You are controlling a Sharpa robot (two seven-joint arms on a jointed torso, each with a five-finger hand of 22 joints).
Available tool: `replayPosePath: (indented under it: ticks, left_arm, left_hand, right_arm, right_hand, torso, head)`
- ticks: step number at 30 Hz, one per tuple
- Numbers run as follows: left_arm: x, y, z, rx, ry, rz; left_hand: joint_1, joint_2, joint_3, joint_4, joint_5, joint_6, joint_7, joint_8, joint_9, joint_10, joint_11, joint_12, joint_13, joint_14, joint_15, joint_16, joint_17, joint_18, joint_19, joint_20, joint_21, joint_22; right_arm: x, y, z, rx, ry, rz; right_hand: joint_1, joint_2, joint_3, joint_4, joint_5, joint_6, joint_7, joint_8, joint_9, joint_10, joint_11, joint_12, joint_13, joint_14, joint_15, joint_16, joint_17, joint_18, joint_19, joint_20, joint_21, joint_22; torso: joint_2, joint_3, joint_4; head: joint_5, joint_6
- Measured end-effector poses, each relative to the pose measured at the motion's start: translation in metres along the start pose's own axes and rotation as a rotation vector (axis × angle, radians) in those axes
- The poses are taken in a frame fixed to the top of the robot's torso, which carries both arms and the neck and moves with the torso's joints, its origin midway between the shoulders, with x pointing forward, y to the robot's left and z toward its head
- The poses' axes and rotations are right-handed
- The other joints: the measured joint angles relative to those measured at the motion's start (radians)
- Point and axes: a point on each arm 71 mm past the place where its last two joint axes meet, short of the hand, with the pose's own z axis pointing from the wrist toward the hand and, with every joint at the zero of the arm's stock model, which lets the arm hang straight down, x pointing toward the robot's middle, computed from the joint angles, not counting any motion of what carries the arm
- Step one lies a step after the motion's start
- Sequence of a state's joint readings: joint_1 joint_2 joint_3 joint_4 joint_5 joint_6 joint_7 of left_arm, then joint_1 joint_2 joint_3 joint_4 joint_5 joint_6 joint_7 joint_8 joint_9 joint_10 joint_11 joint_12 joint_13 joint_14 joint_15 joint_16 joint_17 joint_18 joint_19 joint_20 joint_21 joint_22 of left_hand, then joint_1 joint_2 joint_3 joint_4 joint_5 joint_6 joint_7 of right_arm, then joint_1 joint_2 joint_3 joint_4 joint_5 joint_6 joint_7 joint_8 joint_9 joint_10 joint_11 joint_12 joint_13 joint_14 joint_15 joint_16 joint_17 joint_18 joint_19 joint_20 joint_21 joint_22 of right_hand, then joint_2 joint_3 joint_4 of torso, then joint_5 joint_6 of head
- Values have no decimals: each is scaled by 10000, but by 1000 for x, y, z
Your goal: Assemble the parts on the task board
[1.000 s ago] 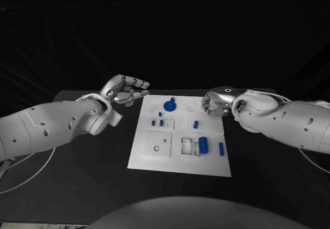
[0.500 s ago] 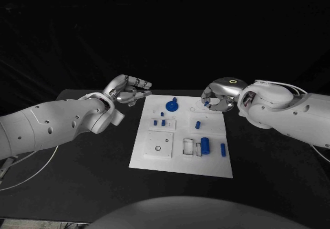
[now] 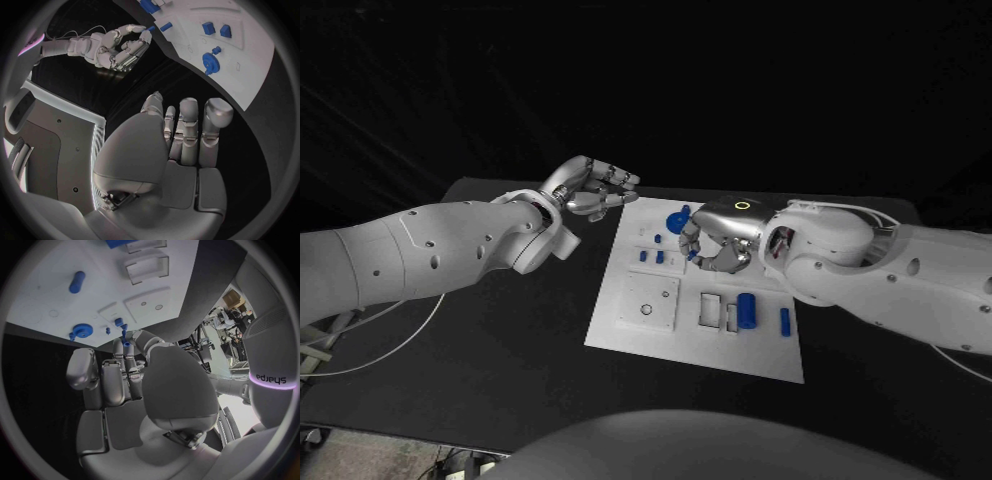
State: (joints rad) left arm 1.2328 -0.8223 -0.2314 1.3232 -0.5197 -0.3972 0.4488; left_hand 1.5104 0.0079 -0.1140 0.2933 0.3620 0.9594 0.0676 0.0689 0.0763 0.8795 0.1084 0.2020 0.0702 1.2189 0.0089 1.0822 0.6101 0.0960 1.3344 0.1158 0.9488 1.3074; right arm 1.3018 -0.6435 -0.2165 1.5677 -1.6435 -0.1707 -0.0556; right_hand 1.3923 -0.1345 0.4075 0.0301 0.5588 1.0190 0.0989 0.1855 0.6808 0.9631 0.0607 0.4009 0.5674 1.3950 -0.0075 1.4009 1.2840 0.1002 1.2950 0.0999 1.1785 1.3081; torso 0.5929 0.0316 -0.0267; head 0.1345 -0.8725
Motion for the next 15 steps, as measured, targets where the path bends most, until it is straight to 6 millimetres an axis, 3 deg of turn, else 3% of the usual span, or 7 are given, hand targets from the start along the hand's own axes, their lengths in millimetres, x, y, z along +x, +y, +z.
replayPosePath:
  ticks: [7,15]
  left_arm:
    - [-3,2,-5,-48,-37,18]
    - [-4,2,-6,-65,-25,26]
  left_hand:
    - [65,65,0,0,0,37,36,0,-13,0,0,15,0,0,0,0,0,-1,0,0,0,0]
    - [119,119,0,0,0,37,36,0,-16,-1,0,15,-1,-34,34,0,-19,-9,-36,36,-41,0]
  right_arm:
    - [27,25,13,-519,324,-347]
    - [43,38,19,-790,470,-803]
  right_hand:
    - [0,0,14,-69,-6,0,0,0,31,57,18,-3,20,0,0,0,32,0,0,0,0,-1]
    - [0,-1,13,-69,-18,0,0,0,34,91,-14,46,19,0,1,0,32,0,0,0,45,-2]
  torso:
    - [7,0,16]
    - [3,1,7]
  head:
    - [276,0]
    - [568,0]
